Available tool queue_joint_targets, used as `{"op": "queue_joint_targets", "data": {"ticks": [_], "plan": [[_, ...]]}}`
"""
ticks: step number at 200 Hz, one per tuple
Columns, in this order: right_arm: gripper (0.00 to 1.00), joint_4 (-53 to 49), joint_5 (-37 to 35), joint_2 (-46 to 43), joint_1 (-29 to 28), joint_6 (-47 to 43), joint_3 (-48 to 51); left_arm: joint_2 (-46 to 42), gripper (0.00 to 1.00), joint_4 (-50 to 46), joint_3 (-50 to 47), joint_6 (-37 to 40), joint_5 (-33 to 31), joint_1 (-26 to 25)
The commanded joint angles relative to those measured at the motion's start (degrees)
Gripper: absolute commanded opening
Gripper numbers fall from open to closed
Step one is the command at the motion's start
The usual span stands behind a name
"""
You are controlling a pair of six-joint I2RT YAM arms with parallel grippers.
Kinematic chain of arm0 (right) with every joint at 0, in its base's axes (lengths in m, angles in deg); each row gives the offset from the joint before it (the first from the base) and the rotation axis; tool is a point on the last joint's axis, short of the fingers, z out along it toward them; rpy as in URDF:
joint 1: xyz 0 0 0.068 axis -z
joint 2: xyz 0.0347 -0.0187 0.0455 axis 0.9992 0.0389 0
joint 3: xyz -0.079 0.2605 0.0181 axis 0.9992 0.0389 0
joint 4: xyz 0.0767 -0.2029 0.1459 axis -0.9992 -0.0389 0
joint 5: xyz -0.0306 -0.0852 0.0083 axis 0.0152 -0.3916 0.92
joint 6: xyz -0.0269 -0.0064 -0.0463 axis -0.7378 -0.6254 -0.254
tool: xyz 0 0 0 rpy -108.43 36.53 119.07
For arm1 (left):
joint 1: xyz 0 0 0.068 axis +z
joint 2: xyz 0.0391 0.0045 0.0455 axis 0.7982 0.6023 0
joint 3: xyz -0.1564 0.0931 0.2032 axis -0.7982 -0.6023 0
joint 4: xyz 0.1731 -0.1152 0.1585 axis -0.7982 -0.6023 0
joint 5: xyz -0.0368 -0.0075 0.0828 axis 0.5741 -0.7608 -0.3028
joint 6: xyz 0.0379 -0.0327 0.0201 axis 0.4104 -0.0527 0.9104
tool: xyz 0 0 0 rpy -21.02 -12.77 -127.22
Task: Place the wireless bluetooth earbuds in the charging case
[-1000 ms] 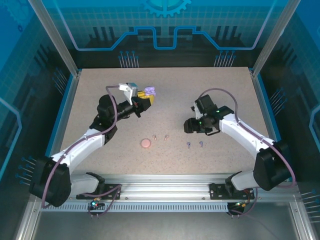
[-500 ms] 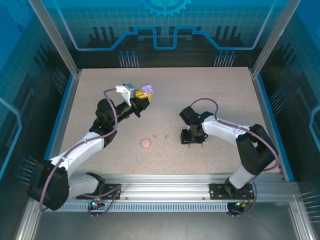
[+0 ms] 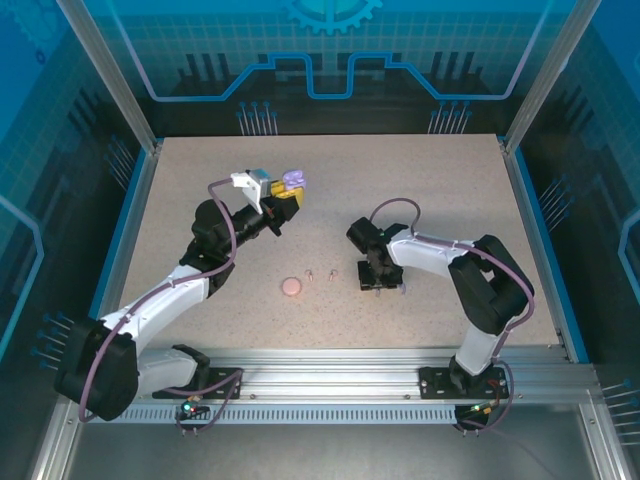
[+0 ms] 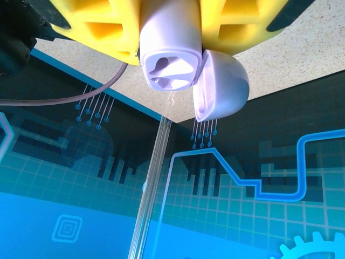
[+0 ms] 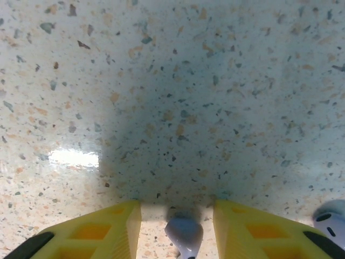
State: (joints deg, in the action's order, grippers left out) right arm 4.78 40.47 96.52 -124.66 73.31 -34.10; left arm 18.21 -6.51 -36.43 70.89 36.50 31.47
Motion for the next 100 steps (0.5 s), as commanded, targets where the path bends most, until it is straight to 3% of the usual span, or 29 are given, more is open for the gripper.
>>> {"op": "queue_joint_targets", "data": {"ticks": [1,100], "plan": [[0.40,-1.03,-2.16,1.10,-0.65,1.34,-1.21,0.17,0.00,2.90,-0.83,1.75,-0.39,-0.26],[0.34,-0.82,-2.50,-0.57,-0.46,1.52,1.09,0.69,0.00,2.99,-0.86,1.92,-0.04,-0.37]]}}
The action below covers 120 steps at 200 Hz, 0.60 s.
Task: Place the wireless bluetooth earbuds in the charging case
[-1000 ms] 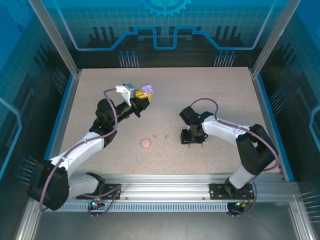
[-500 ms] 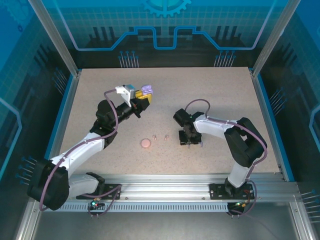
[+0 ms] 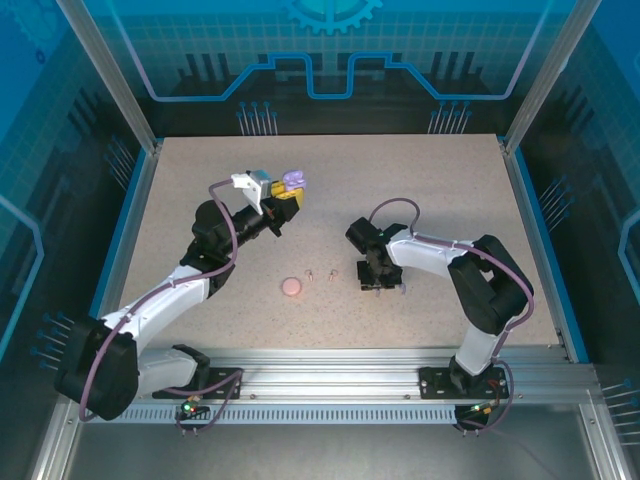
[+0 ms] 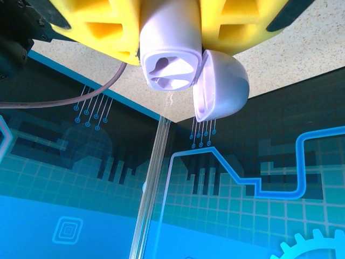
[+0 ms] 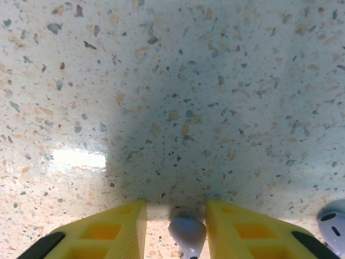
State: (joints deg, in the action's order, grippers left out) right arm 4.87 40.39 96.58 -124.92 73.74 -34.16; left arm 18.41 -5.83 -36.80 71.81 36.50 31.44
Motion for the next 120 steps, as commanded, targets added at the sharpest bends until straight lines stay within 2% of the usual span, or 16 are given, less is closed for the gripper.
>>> {"op": "queue_joint_targets", "data": {"ticks": [1,68,120], "plan": [[0.34,-0.90,-2.40,-0.70,-0.20,1.08,1.19,0.50,0.00,2.31,-0.49,0.96,-0.04,-0.36],[0.32,-0.21,-2.50,-2.07,0.40,1.03,2.93,0.52,0.00,1.67,-0.22,1.35,-0.08,-0.60],[0.27,0.93,-1.71,-2.25,0.67,1.16,4.25,0.71,0.00,1.36,0.25,1.75,-0.13,-0.99]]}}
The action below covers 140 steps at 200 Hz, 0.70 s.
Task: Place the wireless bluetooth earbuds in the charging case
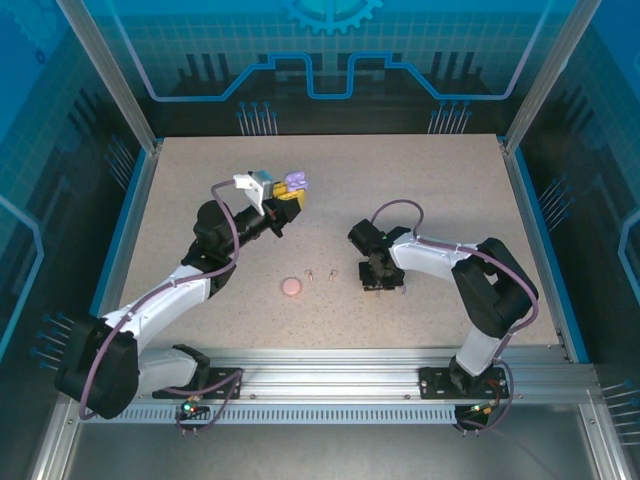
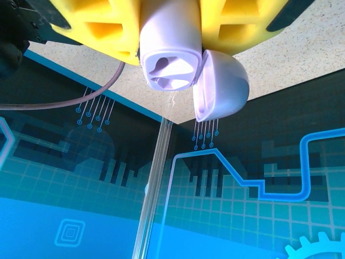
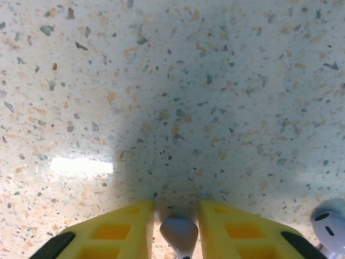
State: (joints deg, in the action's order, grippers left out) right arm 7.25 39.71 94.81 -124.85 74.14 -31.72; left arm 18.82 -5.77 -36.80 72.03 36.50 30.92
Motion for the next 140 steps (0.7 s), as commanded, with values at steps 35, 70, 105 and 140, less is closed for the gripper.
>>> {"op": "queue_joint_targets", "data": {"ticks": [35,70,105,140], "plan": [[0.18,-0.80,-0.26,-1.49,0.71,0.76,2.21,0.36,0.00,1.25,0.30,1.51,0.05,-0.72],[0.15,-0.47,0.73,-5.94,0.95,0.88,2.23,0.22,0.00,1.43,0.18,1.48,0.31,-1.11],[0.15,-0.92,1.46,-12.69,1.39,0.30,0.35,0.20,0.00,1.54,0.15,1.35,0.56,-1.84],[0.16,-1.02,3.02,-19.16,2.34,-2.11,-4.88,0.78,0.00,2.64,-0.20,1.51,1.33,-2.83]]}}
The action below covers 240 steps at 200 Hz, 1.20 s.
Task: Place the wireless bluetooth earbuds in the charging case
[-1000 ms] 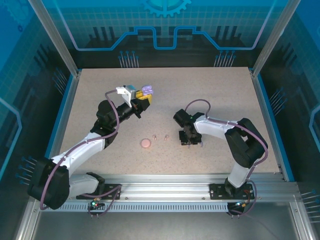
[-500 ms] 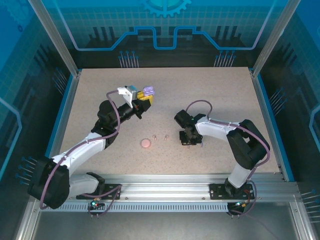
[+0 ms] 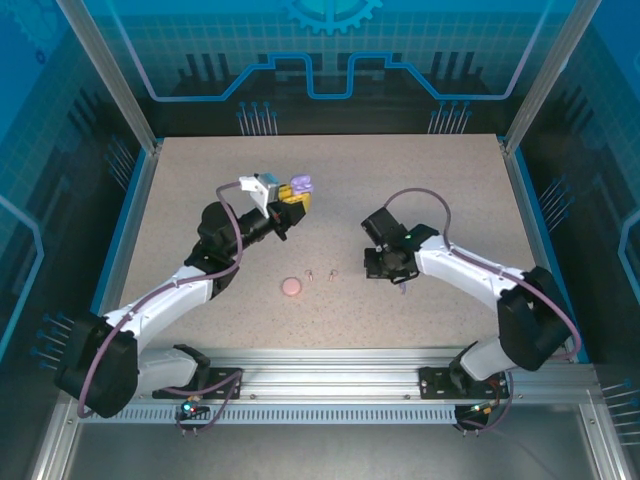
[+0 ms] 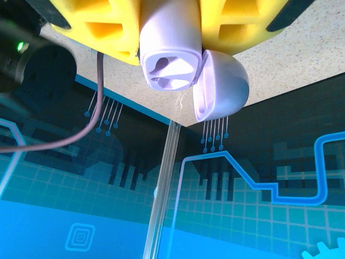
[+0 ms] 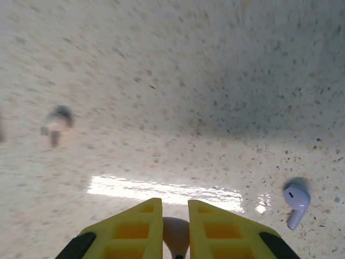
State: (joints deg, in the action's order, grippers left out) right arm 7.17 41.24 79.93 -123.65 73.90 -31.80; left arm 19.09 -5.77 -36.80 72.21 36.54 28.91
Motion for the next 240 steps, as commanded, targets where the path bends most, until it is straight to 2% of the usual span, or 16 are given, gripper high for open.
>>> {"op": "queue_joint_targets", "data": {"ticks": [1,65,103,144,179,240], "plan": [[0.16,-0.92,1.59,-4.38,1.15,-1.96,-4.98,0.52,0.00,2.66,-0.21,1.33,1.30,-0.87],[0.16,-0.66,3.59,-8.01,1.87,-9.26,-23.61,1.64,0.00,9.25,-2.52,4.56,1.43,-3.38],[0.16,4.23,6.31,-8.64,1.87,-11.84,-29.45,2.35,0.00,15.83,-3.85,9.87,-1.17,-5.91],[0.16,11.74,9.38,-9.84,0.88,-13.82,-29.89,3.71,0.00,16.70,-1.47,15.96,-3.05,-8.61],[0.17,19.20,10.94,-12.40,-1.38,-17.50,-26.20,5.96,0.00,17.06,0.65,19.32,-3.50,-9.94],[0.16,26.19,9.62,-15.67,-5.36,-23.71,-19.41,7.65,0.00,18.17,2.01,19.91,-4.05,-10.53]]}}
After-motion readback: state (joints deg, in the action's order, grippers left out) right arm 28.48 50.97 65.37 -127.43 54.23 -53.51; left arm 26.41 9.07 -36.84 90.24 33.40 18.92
